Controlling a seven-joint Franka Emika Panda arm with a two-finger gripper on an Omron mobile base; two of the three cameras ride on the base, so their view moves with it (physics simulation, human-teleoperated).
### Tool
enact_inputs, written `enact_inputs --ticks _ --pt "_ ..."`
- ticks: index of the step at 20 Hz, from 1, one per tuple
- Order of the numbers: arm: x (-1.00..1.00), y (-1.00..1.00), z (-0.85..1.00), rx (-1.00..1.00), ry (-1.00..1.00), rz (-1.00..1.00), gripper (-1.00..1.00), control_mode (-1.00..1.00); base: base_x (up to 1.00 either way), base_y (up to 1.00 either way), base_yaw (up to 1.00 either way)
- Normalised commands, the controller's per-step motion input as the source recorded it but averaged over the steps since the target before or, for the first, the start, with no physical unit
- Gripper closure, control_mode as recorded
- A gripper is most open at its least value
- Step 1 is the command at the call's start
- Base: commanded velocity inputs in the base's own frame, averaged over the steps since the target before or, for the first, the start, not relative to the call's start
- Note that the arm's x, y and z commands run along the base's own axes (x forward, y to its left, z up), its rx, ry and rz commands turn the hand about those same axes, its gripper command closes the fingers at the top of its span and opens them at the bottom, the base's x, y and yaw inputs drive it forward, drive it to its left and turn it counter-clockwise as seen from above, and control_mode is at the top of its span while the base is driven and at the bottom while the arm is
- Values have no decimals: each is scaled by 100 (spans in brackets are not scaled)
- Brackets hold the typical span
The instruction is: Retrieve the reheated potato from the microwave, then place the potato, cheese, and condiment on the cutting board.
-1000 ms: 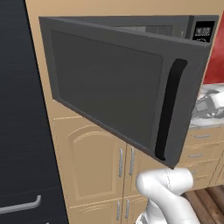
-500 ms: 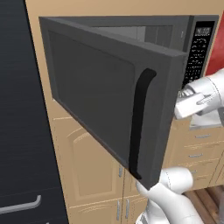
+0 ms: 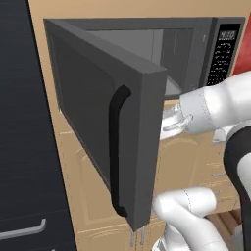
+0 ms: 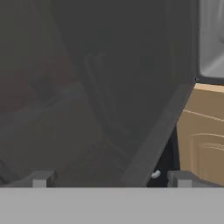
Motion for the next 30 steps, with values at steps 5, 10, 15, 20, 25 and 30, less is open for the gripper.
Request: enact_inputs --ticks 5,10,15,20,25,30 --pt "34 -15 5 -14 -3 -43 -100 -100 0 0 0" --pt "40 -36 6 -5 0 -27 -100 -100 0 0 0" --pt "28 -60 10 0 -5 -2 -100 -100 0 0 0" --pt "28 -66 6 1 -2 5 -100 -100 0 0 0" --pt "42 -60 4 0 0 5 -100 -100 0 0 0" --pt "71 -24 0 1 0 1 -100 -100 0 0 0"
